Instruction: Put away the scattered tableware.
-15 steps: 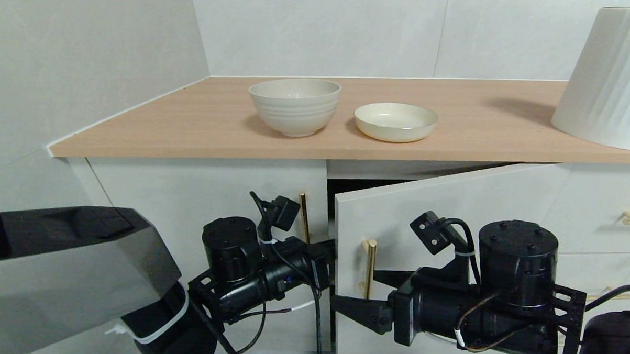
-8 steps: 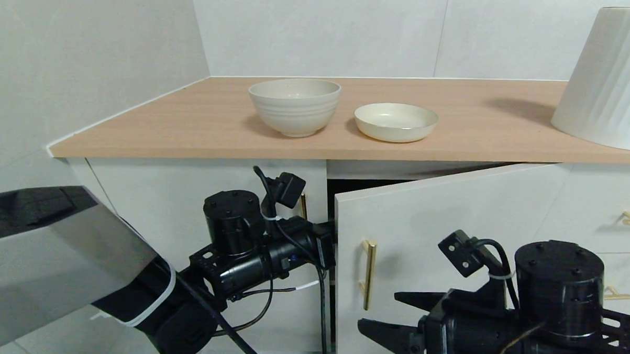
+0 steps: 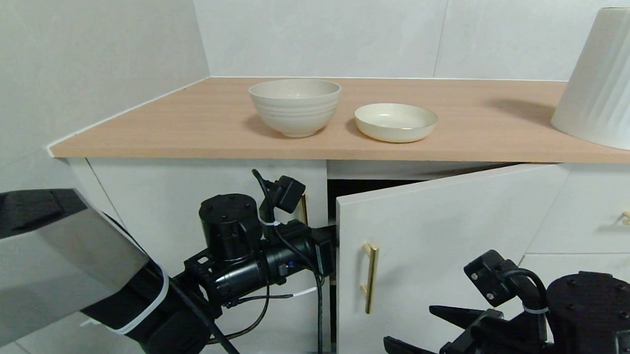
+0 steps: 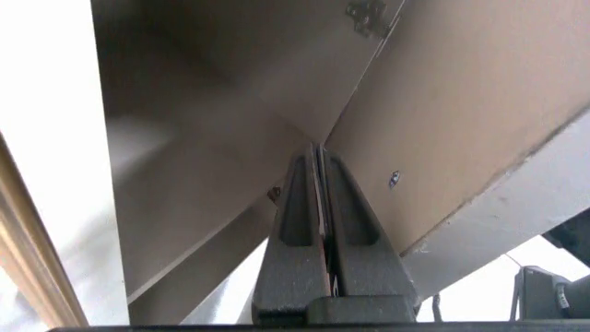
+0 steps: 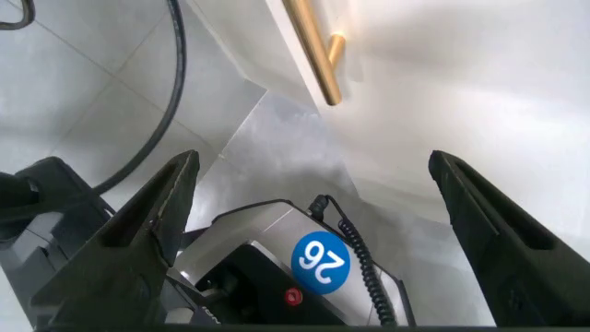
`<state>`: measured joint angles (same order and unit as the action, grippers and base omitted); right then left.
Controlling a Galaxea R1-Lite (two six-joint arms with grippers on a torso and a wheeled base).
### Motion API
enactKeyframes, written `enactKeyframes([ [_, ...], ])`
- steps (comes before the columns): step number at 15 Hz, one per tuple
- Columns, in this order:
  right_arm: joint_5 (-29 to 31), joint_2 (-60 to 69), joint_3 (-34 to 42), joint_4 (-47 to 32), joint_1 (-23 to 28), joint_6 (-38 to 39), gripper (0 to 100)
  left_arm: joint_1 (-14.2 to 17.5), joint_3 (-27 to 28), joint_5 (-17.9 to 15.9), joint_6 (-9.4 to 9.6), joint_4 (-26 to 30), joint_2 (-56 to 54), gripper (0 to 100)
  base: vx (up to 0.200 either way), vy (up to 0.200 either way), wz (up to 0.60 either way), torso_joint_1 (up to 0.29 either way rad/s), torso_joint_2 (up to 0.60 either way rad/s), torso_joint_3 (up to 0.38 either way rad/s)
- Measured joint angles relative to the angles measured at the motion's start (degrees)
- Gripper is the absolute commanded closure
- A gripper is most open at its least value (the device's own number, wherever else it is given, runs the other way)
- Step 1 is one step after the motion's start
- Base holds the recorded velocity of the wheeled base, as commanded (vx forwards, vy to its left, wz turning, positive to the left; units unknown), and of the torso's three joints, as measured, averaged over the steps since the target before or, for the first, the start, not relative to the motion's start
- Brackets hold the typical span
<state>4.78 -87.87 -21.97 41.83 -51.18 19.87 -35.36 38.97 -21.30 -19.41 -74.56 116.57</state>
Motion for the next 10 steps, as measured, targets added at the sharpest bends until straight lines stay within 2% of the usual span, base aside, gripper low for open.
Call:
enactKeyframes([
  [1, 0.0, 0.3, 0.1, 0.0, -0.1, 0.0, 0, 0.0, -0.2, 0.0, 0.00, 0.0, 0.0, 100, 0.000, 0.000, 0.00, 0.000, 0.00, 0.000],
  [5, 0.0, 0.6, 0.6, -0.1, -0.2, -0.1, 0, -0.4, -0.1, -0.4, -0.05, -0.1, 0.9, 100, -0.200, 0.000, 0.00, 0.006, 0.00, 0.000],
  [10, 0.2, 0.8, 1.0, 0.0, -0.7, -0.2, 0, -0.8, 0.5, -0.8, -0.10, -0.2, 2.5, 100, 0.000, 0.000, 0.00, 0.000, 0.00, 0.000],
])
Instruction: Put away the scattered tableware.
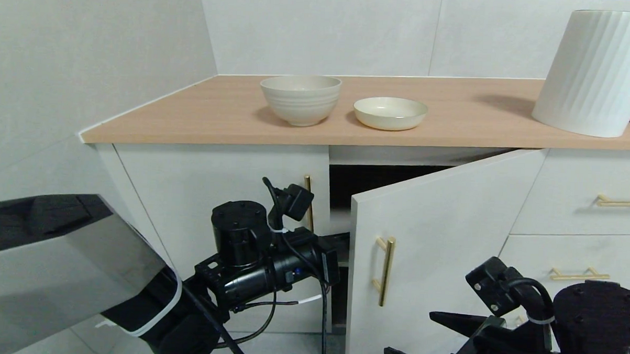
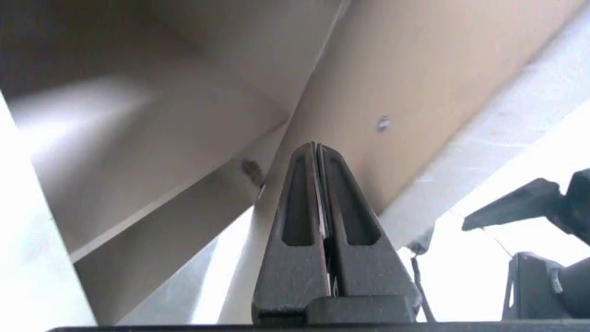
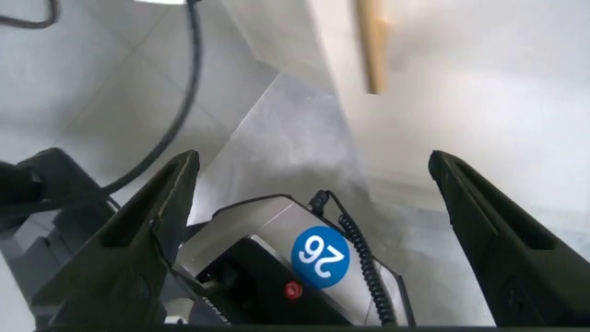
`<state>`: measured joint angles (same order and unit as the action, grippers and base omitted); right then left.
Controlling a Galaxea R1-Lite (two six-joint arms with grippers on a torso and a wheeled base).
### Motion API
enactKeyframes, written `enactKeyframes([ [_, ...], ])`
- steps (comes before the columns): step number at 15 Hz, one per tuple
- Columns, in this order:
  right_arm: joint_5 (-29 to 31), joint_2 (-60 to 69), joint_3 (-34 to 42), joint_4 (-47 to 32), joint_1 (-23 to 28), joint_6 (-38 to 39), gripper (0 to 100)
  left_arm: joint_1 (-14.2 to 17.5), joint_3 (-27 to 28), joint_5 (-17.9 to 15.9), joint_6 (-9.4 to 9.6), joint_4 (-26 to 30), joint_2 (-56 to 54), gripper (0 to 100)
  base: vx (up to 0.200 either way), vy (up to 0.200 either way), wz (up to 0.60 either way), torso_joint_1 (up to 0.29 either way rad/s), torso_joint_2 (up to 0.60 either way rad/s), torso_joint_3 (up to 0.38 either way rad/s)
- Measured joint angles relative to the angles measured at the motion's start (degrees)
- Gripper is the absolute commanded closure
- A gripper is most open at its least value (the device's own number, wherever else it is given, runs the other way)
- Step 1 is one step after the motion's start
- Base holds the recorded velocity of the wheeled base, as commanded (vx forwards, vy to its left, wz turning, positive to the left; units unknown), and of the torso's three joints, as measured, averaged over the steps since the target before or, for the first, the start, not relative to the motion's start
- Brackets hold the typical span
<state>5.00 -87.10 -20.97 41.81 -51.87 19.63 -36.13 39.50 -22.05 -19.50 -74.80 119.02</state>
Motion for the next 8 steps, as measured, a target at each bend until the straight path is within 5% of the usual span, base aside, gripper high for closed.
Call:
enactKeyframes([
  [7, 0.1, 0.0, 0.2, -0.1, -0.3, 0.0, 0, -0.7, 2.8, 0.2, -0.22, 0.1, 2.7, 100, 0.000, 0.000, 0.00, 0.000, 0.00, 0.000],
  [8, 0.1, 0.0, 0.2, 0.0, -0.3, 0.0, 0, -1.0, 3.2, 0.2, -0.23, 0.1, 3.0, 100, -0.200, 0.000, 0.00, 0.002, 0.00, -0.007],
])
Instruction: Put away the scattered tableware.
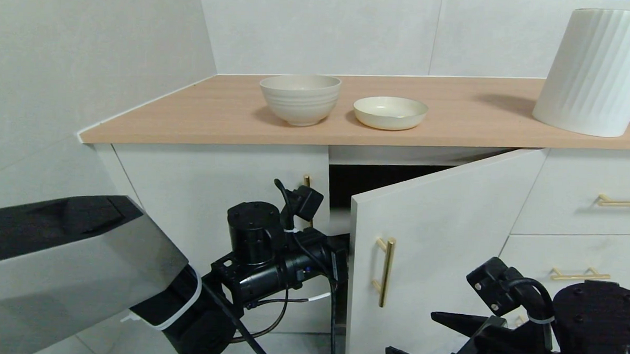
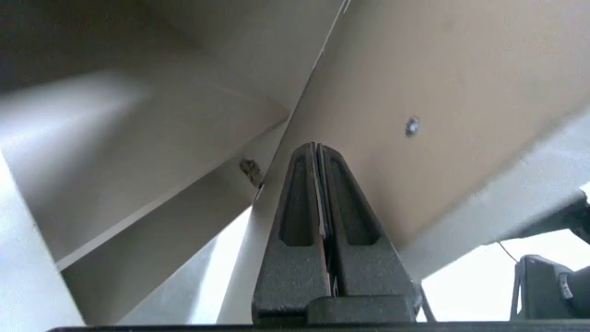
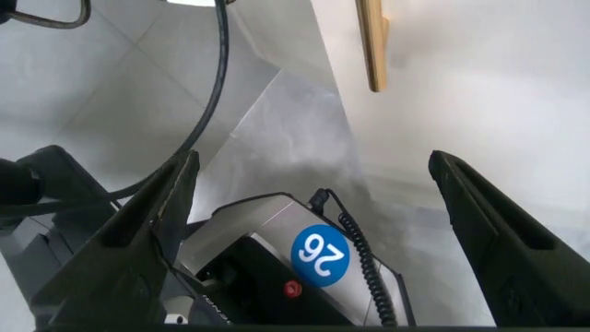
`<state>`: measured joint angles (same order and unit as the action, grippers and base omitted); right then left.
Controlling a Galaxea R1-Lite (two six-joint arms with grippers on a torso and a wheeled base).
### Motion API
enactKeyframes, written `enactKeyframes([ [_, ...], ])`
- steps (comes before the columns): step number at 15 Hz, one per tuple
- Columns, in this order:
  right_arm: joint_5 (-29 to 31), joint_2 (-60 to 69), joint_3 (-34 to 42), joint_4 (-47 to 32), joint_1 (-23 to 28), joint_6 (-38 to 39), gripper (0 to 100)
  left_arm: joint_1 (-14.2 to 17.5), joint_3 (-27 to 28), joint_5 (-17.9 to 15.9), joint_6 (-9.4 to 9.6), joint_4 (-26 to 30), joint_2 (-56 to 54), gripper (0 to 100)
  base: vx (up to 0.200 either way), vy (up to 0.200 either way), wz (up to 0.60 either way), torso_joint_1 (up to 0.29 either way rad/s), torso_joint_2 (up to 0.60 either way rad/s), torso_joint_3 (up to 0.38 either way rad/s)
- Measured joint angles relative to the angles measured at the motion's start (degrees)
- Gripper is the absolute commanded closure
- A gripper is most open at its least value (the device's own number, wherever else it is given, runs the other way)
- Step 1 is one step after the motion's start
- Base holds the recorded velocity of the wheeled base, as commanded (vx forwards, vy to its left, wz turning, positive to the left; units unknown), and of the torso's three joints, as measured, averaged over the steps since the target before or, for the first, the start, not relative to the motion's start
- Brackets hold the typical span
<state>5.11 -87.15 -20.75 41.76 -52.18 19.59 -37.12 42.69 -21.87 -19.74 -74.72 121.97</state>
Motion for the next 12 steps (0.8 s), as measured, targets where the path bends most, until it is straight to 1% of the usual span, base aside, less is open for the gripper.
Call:
enactKeyframes([
  [4, 0.0, -0.1, 0.2, 0.0, -0.2, 0.0, 0, -0.2, 1.0, 0.2, -0.18, 0.1, 1.3, 100, -0.200, 0.000, 0.00, 0.008, 0.00, -0.002],
  [11, 0.0, -0.2, 0.2, 0.0, -0.4, 0.0, 0, -0.3, 1.9, 0.1, -0.13, 0.0, 2.7, 100, 0.000, 0.000, 0.00, 0.000, 0.00, 0.000],
  [12, 0.0, -0.2, 0.2, 0.0, -0.4, 0.0, 0, -0.3, 2.1, 0.0, -0.16, 0.1, 2.8, 100, -0.200, 0.000, 0.00, 0.007, 0.01, 0.002],
])
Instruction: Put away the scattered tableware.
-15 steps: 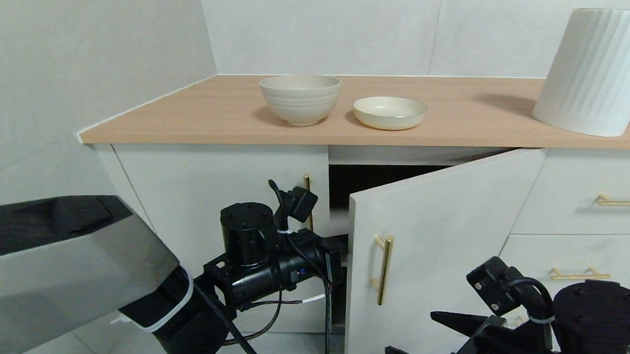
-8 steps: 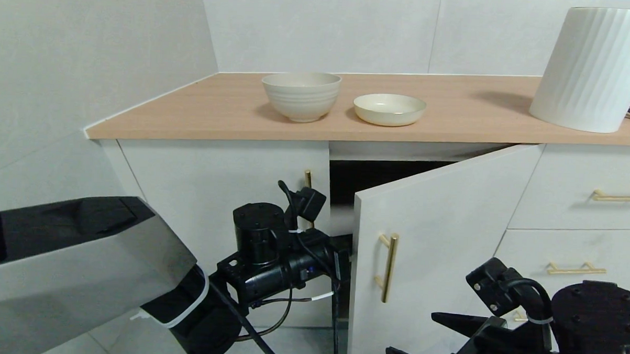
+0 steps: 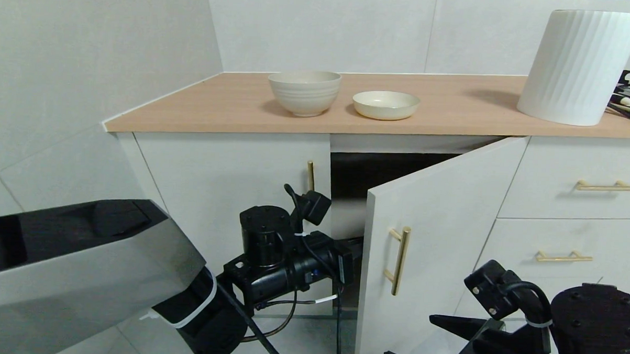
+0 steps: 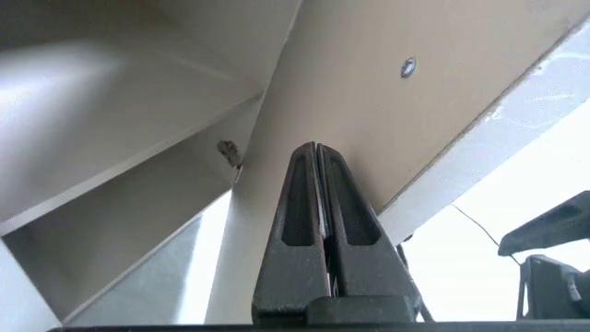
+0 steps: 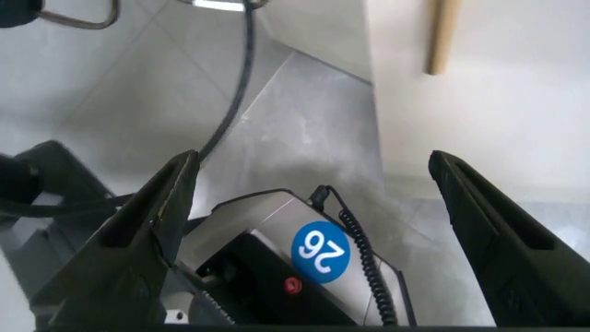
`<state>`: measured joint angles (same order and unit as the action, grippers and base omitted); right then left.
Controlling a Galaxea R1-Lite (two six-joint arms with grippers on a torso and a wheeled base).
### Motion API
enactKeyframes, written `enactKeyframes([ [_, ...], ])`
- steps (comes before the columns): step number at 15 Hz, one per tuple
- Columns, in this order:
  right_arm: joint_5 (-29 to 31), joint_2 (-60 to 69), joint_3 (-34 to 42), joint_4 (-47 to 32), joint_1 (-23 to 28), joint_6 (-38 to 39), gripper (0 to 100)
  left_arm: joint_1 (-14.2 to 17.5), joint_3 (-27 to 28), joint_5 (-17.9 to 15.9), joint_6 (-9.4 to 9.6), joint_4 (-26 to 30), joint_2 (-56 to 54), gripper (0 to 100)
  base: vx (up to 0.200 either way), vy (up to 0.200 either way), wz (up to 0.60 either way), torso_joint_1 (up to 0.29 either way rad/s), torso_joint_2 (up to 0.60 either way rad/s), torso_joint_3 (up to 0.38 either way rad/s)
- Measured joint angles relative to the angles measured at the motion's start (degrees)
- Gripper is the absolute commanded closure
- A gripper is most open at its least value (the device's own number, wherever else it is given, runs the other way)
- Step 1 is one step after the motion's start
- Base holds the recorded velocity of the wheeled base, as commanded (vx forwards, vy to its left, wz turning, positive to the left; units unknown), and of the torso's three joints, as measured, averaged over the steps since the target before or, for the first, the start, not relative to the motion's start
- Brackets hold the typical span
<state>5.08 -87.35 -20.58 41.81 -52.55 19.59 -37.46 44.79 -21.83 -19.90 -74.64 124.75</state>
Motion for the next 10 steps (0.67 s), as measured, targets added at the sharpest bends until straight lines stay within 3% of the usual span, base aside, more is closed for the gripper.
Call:
enactKeyframes([
  [2, 0.0, 0.0, 0.0, 0.0, 0.0, 0.0, 0, 0.0, 0.3, 0.2, -0.02, 0.0, 0.2, 100, -0.200, 0.000, 0.00, 0.007, 0.01, 0.002],
  [10, 0.0, 0.0, 0.0, 0.0, 0.0, 0.0, 0, -0.1, 3.4, 0.3, 0.00, 0.0, 3.0, 100, 0.000, 0.000, 0.00, 0.000, 0.00, 0.000],
])
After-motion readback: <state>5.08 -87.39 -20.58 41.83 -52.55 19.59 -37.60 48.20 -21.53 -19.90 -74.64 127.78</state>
